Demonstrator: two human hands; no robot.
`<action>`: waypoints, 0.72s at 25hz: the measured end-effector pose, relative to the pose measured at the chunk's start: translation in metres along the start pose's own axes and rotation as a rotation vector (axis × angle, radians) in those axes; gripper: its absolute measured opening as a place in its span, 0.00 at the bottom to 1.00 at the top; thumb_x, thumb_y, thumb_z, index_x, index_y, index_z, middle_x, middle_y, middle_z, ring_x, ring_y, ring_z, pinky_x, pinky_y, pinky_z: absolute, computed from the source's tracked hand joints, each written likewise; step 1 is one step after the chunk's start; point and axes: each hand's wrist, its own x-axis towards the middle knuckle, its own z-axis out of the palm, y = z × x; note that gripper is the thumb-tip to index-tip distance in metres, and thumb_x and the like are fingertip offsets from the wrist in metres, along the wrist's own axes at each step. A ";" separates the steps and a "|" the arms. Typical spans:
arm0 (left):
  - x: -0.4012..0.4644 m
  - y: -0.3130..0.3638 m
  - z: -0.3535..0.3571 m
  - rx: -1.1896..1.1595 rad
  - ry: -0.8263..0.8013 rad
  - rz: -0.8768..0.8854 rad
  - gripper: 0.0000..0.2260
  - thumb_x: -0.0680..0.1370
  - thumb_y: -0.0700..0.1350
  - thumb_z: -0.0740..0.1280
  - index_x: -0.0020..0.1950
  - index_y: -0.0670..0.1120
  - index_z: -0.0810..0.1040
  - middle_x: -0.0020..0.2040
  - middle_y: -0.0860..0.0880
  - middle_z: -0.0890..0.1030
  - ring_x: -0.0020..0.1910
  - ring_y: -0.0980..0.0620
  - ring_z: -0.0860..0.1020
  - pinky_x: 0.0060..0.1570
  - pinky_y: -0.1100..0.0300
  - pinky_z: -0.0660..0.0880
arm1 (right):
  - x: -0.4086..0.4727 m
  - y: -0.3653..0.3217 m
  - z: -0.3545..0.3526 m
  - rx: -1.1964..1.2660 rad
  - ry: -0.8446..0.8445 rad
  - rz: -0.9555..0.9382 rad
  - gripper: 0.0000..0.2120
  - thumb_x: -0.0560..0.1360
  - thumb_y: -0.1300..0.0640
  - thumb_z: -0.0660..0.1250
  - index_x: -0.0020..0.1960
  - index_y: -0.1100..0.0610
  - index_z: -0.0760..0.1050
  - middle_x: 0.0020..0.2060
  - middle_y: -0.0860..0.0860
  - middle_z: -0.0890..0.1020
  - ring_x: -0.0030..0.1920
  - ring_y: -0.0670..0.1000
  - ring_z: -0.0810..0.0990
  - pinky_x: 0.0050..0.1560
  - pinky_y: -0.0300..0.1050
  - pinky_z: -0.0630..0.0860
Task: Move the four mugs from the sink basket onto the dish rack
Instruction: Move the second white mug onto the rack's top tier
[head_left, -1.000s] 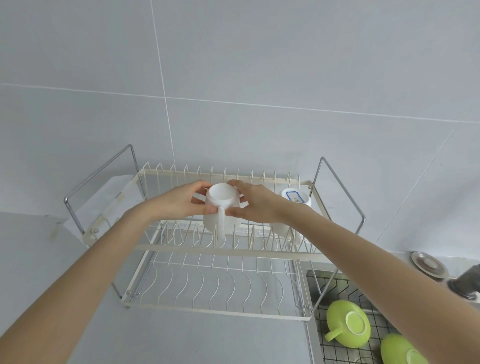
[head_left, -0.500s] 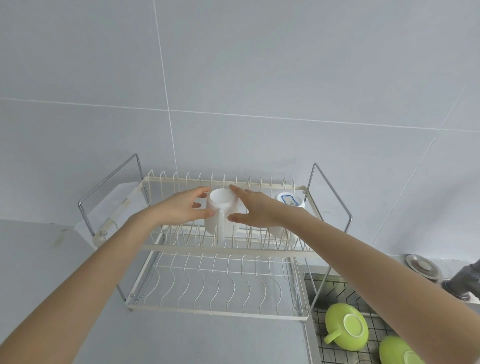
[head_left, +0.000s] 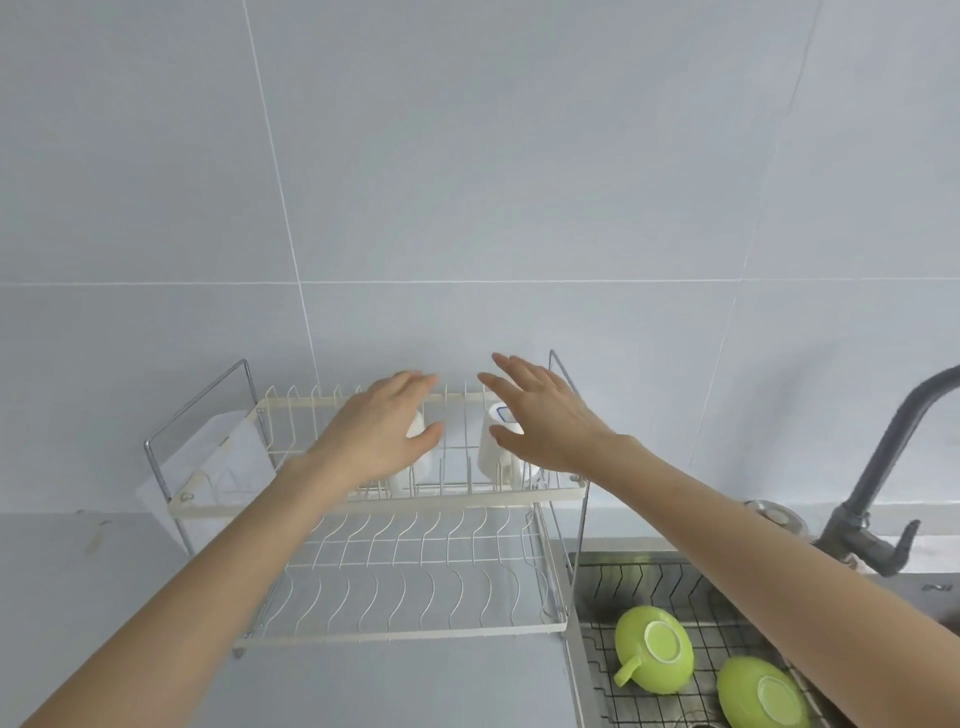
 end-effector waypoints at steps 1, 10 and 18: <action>-0.004 0.014 0.002 0.007 0.023 0.034 0.25 0.77 0.52 0.58 0.72 0.48 0.57 0.74 0.49 0.60 0.72 0.49 0.60 0.68 0.54 0.61 | -0.013 0.006 -0.003 -0.002 0.040 0.011 0.29 0.77 0.52 0.58 0.74 0.54 0.51 0.76 0.54 0.49 0.76 0.53 0.47 0.75 0.49 0.46; -0.013 0.121 0.036 0.075 0.087 0.160 0.27 0.78 0.54 0.54 0.73 0.47 0.49 0.76 0.46 0.52 0.75 0.47 0.49 0.72 0.49 0.51 | -0.106 0.061 -0.009 -0.001 0.099 0.160 0.31 0.77 0.49 0.59 0.74 0.52 0.49 0.76 0.54 0.47 0.76 0.54 0.44 0.75 0.50 0.43; -0.009 0.208 0.084 0.072 0.022 0.215 0.27 0.78 0.54 0.52 0.74 0.47 0.46 0.77 0.45 0.47 0.75 0.46 0.43 0.73 0.49 0.41 | -0.182 0.139 -0.002 -0.013 -0.037 0.290 0.32 0.76 0.48 0.59 0.75 0.52 0.48 0.76 0.55 0.45 0.76 0.55 0.41 0.75 0.52 0.40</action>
